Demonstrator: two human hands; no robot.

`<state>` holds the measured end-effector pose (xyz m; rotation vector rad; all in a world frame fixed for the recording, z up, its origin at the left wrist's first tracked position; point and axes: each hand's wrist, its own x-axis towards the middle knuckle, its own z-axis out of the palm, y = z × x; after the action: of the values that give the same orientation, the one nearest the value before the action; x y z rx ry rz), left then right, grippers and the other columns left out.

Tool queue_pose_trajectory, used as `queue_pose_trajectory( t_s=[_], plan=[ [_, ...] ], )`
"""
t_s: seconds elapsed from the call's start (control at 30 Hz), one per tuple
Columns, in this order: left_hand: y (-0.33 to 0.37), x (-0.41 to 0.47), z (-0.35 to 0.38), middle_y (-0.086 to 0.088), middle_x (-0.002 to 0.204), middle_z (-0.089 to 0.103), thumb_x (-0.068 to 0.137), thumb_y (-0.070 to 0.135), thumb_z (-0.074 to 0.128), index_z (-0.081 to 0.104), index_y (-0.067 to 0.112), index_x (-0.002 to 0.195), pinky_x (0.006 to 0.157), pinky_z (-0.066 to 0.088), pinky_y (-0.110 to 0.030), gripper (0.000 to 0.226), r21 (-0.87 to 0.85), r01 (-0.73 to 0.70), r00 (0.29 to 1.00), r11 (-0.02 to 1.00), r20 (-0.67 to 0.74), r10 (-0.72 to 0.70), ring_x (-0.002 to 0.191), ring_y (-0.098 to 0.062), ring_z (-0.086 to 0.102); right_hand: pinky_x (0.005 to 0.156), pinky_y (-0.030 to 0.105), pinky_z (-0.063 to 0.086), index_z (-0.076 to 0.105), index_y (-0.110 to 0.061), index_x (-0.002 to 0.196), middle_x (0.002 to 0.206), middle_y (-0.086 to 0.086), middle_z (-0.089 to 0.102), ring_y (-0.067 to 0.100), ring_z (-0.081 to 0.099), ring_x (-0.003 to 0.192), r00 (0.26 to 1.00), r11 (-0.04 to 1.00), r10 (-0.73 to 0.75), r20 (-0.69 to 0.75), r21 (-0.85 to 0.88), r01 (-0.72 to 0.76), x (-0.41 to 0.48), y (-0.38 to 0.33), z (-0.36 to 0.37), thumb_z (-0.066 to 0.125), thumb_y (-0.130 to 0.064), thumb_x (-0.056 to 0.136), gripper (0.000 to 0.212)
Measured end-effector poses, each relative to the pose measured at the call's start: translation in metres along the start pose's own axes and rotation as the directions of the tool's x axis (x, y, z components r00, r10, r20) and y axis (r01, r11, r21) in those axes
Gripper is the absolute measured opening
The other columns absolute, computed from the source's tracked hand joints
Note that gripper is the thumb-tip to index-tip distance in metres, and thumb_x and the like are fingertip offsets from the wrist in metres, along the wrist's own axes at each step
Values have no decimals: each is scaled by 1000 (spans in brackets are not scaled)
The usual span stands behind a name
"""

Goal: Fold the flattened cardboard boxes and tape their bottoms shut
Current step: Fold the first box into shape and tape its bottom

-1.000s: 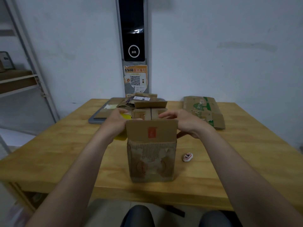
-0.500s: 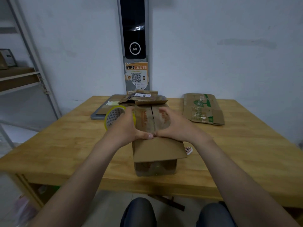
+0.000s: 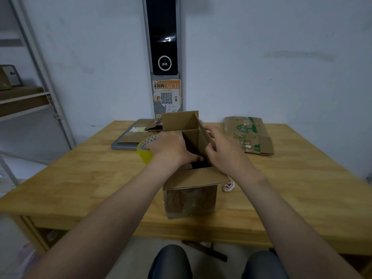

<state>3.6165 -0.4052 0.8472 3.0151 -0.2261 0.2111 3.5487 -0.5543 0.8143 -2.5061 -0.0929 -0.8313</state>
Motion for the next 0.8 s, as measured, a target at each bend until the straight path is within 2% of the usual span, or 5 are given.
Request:
queue_pose_trajectory(
  t_s=[0.13, 0.27, 0.5, 0.7, 0.8],
  plan=[
    [12, 2, -5, -13, 144, 44, 70, 67, 78, 36, 13, 149, 105, 39, -64, 104, 86, -40, 992, 995, 119, 30, 139, -36, 40, 75, 41, 59, 37, -33, 146, 121, 3, 67, 14, 65, 85, 1000, 1000, 14, -8, -11, -14, 1, 1, 3, 57, -15, 96, 56],
    [-23, 9, -22, -4, 92, 63, 86, 47, 66, 60, 17, 87, 65, 48, -33, 31, -349, -124, 980, 929, 102, 169, 88, -22, 63, 74, 37, 54, 31, -39, 150, 115, -1, 67, 15, 61, 79, 993, 993, 113, -39, 40, -112, -1, 8, 5, 58, -13, 96, 66],
    [-105, -11, 5, -8, 96, 65, 92, 25, 62, 68, 19, 106, 82, 56, -45, 17, -937, 155, 987, 313, 158, -17, 90, -26, 64, 46, 17, 39, 10, -56, 150, 90, -6, 57, 2, 51, 57, 969, 958, 205, -142, 231, -169, -8, 17, 8, 58, -10, 98, 85],
    [-108, -38, 48, -5, 123, 63, 96, 19, 65, 62, 29, 134, 80, 57, -37, 40, -993, 37, 967, -109, 63, -246, 111, -24, 63, 98, 23, 45, 65, -37, 117, 148, 0, 52, 6, 44, 139, 980, 959, 40, -195, 281, 17, -24, 21, 7, 55, 0, 99, 43],
    [-106, -39, 49, -5, 126, 59, 95, 19, 65, 63, 38, 125, 76, 55, -35, 36, -992, -17, 966, -126, 16, -257, 113, -24, 60, 68, 8, 41, 74, -48, 101, 114, 4, 65, -10, 57, 85, 996, 917, 87, 7, 389, -83, -26, 29, -4, 48, 3, 98, 57]
  ],
)
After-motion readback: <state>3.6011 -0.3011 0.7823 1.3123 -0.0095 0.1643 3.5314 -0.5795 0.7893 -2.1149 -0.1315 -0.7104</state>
